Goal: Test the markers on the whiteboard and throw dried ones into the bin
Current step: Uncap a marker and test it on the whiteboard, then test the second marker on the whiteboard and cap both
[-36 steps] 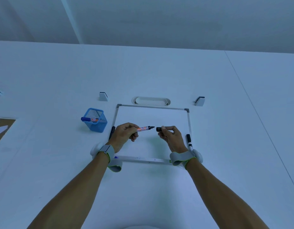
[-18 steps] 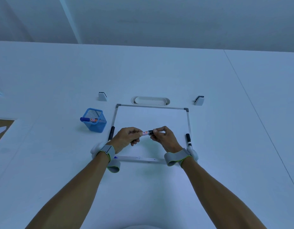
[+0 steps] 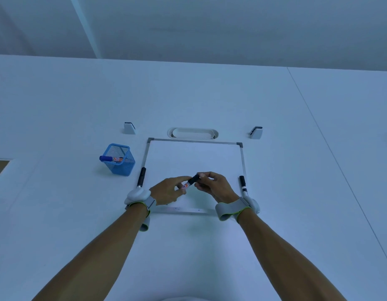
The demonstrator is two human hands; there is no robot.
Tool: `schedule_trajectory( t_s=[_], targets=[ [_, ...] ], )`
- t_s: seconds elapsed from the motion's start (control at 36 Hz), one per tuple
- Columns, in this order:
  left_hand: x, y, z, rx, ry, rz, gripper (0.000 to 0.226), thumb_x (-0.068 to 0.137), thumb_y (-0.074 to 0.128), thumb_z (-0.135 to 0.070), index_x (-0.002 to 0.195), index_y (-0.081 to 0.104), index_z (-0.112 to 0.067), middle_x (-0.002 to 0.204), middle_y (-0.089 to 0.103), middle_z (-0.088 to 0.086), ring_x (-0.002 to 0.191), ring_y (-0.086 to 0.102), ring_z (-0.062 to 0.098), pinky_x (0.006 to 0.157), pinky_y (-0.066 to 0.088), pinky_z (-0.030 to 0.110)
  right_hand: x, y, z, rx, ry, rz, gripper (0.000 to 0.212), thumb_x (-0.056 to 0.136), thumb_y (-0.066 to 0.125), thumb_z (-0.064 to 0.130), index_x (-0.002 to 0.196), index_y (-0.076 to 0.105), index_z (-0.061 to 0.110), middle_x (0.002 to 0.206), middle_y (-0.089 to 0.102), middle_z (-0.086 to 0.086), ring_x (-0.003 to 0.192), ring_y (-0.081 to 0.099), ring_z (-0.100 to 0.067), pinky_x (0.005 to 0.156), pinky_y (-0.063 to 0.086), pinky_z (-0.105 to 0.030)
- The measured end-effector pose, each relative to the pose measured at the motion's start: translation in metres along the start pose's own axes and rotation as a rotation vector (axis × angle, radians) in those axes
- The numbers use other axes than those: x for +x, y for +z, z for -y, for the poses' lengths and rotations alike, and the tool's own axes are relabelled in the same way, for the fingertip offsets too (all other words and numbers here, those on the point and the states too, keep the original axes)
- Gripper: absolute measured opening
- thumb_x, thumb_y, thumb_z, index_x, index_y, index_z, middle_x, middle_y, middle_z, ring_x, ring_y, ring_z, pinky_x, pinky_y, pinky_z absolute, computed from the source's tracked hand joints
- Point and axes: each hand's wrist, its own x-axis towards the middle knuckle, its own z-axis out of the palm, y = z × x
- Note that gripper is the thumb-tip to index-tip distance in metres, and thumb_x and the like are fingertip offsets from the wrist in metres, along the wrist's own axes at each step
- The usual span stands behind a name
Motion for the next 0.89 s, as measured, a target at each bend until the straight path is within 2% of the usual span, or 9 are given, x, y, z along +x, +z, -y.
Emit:
schedule_trajectory(
  t_s=[0.08, 0.14, 0.19, 0.25, 0.31, 0.42, 0.58, 0.75, 0.89],
  targets=[
    [-0.002, 0.001, 0.007, -0.018, -0.039, -0.068, 0.041, 0.094, 0.047, -0.023, 0.134, 0.042, -0.033, 0.093, 0.059, -0.002, 0.068, 0.06, 0.021, 0.042, 0.042, 0.013, 0.003, -0.006, -0.002, -0.331, -0.066, -0.094, 0.021, 0.095, 0.056, 0.024, 0.105, 0.069, 0.012, 0.095, 0.071, -0.001, 0.079, 0.066, -0.013, 0.075, 0.053, -0.026],
    [-0.005, -0.002, 0.014, -0.027, -0.058, -0.155, 0.039, 0.092, 0.048, -0.019, 0.129, 0.045, -0.031, 0.091, 0.058, 0.001, 0.066, 0.057, 0.021, 0.049, 0.043, 0.019, 0.005, -0.018, -0.005, -0.646, -0.19, -0.306, 0.019, 0.092, 0.058, 0.024, 0.102, 0.071, 0.013, 0.098, 0.071, 0.0, 0.086, 0.065, -0.017, 0.081, 0.05, -0.029],
    [-0.01, -0.007, 0.022, -0.02, -0.091, -0.256, 0.038, 0.09, 0.049, -0.015, 0.126, 0.046, -0.027, 0.088, 0.057, 0.001, 0.059, 0.052, 0.017, 0.052, 0.042, 0.022, 0.005, -0.033, -0.01, -0.876, -0.268, -0.519, 0.019, 0.088, 0.058, 0.016, 0.102, 0.069, 0.01, 0.104, 0.069, -0.01, 0.096, 0.063, -0.027, 0.088, 0.049, -0.036],
    [-0.015, -0.012, 0.03, -0.004, -0.147, -0.36, 0.04, 0.088, 0.049, -0.01, 0.126, 0.047, -0.019, 0.09, 0.06, 0.006, 0.063, 0.054, 0.019, 0.058, 0.044, 0.026, 0.0, -0.046, -0.011, -1.031, -0.187, -0.664, 0.026, 0.085, 0.058, 0.015, 0.11, 0.063, 0.009, 0.113, 0.059, -0.017, 0.106, 0.055, -0.035, 0.091, 0.045, -0.042],
    [-0.021, -0.017, 0.039, 0.031, -0.23, -0.477, 0.041, 0.085, 0.048, -0.007, 0.126, 0.048, -0.014, 0.1, 0.064, 0.014, 0.078, 0.059, 0.029, 0.07, 0.048, 0.034, -0.006, -0.056, -0.012, -1.117, -0.047, -0.752, 0.034, 0.085, 0.059, 0.019, 0.117, 0.056, 0.008, 0.12, 0.051, -0.017, 0.11, 0.049, -0.037, 0.091, 0.042, -0.043],
    [-0.036, -0.02, 0.064, 0.076, -0.407, -0.593, 0.046, 0.083, 0.051, -0.009, 0.128, 0.047, -0.008, 0.119, 0.06, 0.02, 0.106, 0.057, 0.038, 0.088, 0.046, 0.042, -0.01, -0.064, -0.02, -1.131, 0.127, -0.822, 0.033, 0.085, 0.059, 0.018, 0.114, 0.053, 0.003, 0.119, 0.05, -0.018, 0.108, 0.049, -0.036, 0.09, 0.042, -0.042],
    [-0.061, -0.017, 0.093, 0.079, -0.597, -0.621, 0.045, 0.083, 0.053, -0.009, 0.128, 0.047, -0.004, 0.12, 0.055, 0.026, 0.108, 0.055, 0.043, 0.089, 0.046, 0.043, -0.013, -0.073, -0.022, -1.139, 0.156, -0.8, 0.023, 0.092, 0.049, 0.008, 0.112, 0.056, -0.002, 0.119, 0.051, -0.022, 0.11, 0.051, -0.038, 0.09, 0.044, -0.043],
    [-0.071, -0.015, 0.124, 0.148, -0.677, -0.501, 0.048, 0.086, 0.055, -0.006, 0.132, 0.045, 0.0, 0.124, 0.056, 0.028, 0.112, 0.055, 0.042, 0.091, 0.047, 0.043, -0.006, -0.077, -0.013, -1.083, 0.246, -0.841, 0.024, 0.092, 0.053, 0.007, 0.113, 0.059, -0.002, 0.119, 0.057, -0.022, 0.111, 0.056, -0.036, 0.094, 0.045, -0.041],
    [-0.073, -0.016, 0.125, 0.135, -0.691, -0.465, 0.045, 0.086, 0.056, -0.007, 0.129, 0.046, 0.0, 0.122, 0.055, 0.028, 0.108, 0.056, 0.041, 0.087, 0.047, 0.041, -0.003, -0.078, -0.018, -1.063, 0.193, -0.873, 0.023, 0.094, 0.049, 0.007, 0.112, 0.06, -0.004, 0.116, 0.058, -0.024, 0.108, 0.057, -0.039, 0.091, 0.045, -0.044]
  ],
)
